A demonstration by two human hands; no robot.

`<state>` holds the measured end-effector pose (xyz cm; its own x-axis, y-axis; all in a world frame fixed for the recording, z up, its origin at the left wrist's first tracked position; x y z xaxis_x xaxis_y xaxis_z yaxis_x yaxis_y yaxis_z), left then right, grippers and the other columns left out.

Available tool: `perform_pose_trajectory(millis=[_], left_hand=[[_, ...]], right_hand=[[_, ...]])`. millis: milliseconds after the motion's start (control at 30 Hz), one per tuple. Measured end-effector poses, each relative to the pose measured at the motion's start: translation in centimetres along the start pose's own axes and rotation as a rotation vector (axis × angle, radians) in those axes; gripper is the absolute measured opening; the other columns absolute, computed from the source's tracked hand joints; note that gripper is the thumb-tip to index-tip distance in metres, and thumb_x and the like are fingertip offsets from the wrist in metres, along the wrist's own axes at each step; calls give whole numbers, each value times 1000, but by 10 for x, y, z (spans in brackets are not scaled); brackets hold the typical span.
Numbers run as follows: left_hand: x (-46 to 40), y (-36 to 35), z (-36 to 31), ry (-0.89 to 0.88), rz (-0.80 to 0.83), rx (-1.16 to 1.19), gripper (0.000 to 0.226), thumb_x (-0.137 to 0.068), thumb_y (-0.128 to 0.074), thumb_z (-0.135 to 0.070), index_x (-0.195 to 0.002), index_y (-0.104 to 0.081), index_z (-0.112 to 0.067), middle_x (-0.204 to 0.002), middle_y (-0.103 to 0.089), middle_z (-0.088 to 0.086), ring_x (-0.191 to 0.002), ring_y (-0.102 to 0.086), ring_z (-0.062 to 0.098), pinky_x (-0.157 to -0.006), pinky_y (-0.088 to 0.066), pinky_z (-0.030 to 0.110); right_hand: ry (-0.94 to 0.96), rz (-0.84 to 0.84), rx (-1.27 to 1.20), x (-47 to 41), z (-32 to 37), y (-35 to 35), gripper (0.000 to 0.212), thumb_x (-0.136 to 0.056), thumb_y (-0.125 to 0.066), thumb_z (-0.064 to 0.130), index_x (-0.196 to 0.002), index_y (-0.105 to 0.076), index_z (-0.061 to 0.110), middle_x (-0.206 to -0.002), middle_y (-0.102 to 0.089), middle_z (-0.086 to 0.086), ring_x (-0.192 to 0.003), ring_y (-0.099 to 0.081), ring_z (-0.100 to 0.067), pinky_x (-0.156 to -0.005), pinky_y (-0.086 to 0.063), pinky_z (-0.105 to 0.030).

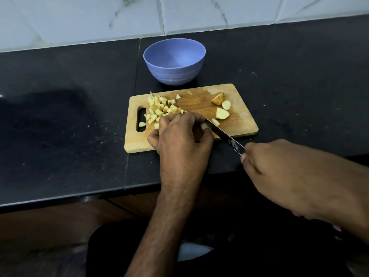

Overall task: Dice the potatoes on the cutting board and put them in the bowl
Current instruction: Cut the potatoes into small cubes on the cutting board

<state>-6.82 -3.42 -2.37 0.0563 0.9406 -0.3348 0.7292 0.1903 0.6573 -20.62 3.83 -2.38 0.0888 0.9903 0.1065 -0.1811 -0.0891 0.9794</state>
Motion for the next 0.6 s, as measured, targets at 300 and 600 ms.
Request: perform_pose_trajectory(millis=[300,600], left_hand=[[1,1,-1,1,-8,38,30,-81,-75,-31,-106,-60,-36,-100,-61,-20,-115,-45,4,-94,-16,29],[6,4,1,-15,13,2,35,-81,-73,-33,-114,-61,-35,-109,-58,-21,-121,-40,6,-97,-19,33]], right_hand=[[-61,50,-9,29,-8,4,36,-103,-23,44,-74,-33,26,-67,-52,5,-56,-49,-6,-48,-29,-19],[-46,-52,-88,31,1,12,34,-101,-20,48,-75,-32,30,-64,-50,7,-52,-48,-6,-50,-34,-21]])
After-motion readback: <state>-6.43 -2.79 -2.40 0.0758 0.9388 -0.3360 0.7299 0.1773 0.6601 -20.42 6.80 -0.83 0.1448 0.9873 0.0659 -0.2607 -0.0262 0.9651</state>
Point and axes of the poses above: each hand's wrist, its own x-axis away from the middle knuckle, its own y-axis out of the back of the hand, z = x × y, the point moved 9 cm from there along -x, towards the middle knuckle
